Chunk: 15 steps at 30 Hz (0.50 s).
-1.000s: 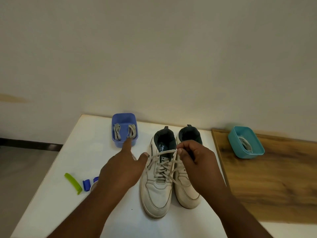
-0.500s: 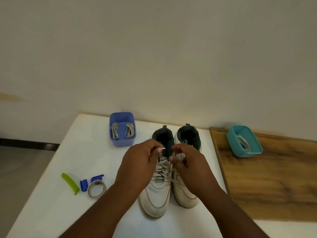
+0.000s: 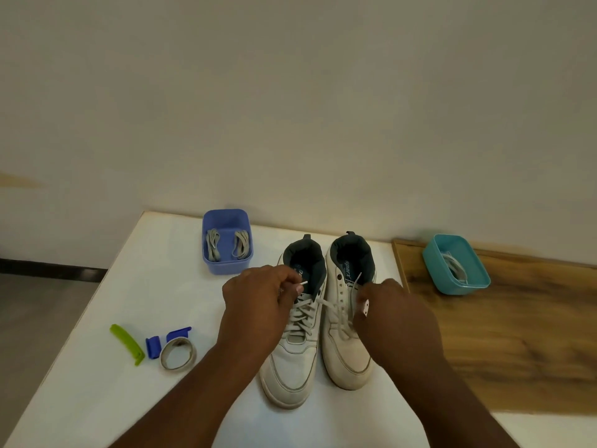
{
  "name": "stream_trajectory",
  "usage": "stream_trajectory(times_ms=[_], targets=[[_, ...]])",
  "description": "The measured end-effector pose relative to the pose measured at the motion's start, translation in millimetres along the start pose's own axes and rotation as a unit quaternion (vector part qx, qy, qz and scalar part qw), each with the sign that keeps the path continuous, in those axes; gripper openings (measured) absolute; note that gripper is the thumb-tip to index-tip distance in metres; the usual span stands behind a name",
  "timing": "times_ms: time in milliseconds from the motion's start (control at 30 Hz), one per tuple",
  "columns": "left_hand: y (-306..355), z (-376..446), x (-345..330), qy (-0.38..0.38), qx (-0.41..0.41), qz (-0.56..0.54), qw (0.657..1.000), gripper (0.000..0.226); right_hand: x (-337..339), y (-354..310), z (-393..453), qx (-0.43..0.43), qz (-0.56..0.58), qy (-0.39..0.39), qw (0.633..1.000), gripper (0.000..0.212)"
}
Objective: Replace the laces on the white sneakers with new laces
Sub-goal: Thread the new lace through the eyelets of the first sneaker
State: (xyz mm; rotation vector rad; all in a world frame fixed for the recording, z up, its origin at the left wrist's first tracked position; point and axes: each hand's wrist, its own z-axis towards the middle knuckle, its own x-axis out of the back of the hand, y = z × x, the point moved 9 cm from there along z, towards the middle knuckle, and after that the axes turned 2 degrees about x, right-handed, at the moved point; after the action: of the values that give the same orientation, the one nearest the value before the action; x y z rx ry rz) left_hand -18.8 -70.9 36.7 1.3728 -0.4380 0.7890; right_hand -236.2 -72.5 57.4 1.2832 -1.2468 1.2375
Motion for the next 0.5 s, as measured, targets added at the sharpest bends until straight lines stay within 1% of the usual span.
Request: stream_trajectory(times_ms=[100, 133, 267, 400, 500], targets=[[4, 0, -2, 0.02, -0.012, 0.073, 0.997, 0.013, 8, -16, 5, 0.008, 0.084, 0.067, 0.994, 0.016], [6, 1, -2, 0.028, -0.014, 0.098, 0.995, 0.011, 6, -21, 8, 0.015, 0.111, 0.076, 0.991, 0.017], [8, 1, -10, 0.033, -0.005, 0.151, 0.988, 0.008, -21, -31, 15, 0.038, 0.165, 0.062, 0.984, 0.021], [11, 0, -19, 0.025, 0.003, 0.155, 0.988, 0.009, -35, -27, 19, 0.035, 0.21, 0.059, 0.975, 0.018], [11, -1, -29, -0.001, 0.021, 0.153, 0.988, 0.009, -38, -25, 19, 0.031, 0.256, 0.052, 0.965, 0.015]])
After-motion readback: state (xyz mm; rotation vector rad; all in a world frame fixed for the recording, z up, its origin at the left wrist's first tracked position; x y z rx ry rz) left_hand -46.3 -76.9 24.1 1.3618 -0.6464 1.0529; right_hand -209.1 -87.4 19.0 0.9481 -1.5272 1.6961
